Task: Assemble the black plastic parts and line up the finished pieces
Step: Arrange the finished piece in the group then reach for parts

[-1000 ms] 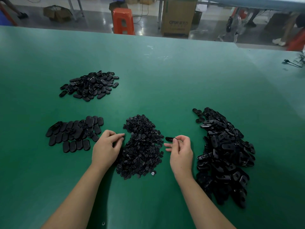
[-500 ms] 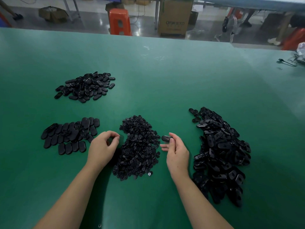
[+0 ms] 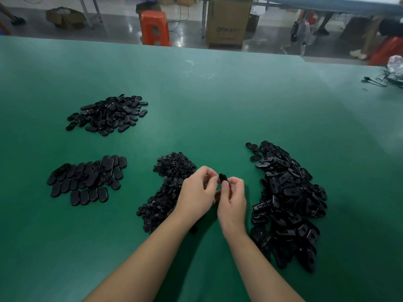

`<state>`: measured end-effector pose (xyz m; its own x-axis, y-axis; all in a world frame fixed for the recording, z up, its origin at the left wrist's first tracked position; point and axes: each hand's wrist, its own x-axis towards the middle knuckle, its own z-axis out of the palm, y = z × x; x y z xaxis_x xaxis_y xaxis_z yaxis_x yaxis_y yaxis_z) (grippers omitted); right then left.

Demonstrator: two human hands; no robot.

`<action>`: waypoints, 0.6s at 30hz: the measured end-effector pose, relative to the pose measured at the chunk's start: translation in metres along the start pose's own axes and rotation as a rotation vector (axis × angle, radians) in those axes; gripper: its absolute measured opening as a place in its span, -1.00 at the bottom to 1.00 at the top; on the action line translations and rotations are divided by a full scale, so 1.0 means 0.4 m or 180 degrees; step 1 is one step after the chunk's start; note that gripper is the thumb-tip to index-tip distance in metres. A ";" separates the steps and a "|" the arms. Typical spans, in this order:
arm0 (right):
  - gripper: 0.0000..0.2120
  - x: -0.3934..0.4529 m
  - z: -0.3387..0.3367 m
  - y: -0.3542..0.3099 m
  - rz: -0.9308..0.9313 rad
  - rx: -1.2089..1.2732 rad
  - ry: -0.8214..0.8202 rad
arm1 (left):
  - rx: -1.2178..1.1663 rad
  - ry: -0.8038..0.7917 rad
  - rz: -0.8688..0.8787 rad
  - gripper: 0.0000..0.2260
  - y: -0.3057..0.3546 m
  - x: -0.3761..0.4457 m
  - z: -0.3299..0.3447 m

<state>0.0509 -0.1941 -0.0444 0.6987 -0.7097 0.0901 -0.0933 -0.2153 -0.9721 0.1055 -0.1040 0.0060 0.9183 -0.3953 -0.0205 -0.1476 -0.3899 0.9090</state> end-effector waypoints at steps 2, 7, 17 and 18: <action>-0.79 0.003 0.000 0.004 -0.0041 -0.0017 0.0014 | 0.0062 -0.0001 0.0083 -0.88 0.010 0.002 0.005; -0.76 0.003 -0.002 0.015 0.0208 0.0153 -0.0187 | 0.0737 -0.0114 0.0442 -0.94 0.008 -0.012 0.012; -0.85 0.000 -0.002 0.000 0.0110 -0.0137 -0.0132 | 0.0115 0.0253 0.0171 -0.93 -0.014 -0.007 -0.005; -0.87 0.001 -0.001 0.001 0.0154 -0.0104 -0.0162 | -0.0052 0.0206 0.0007 -0.93 -0.014 -0.005 -0.005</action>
<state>0.0507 -0.1947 -0.0445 0.7279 -0.6850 0.0313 -0.1504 -0.2040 -0.9673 0.1053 -0.0994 0.0017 0.9399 -0.3413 0.0081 -0.1441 -0.3751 0.9157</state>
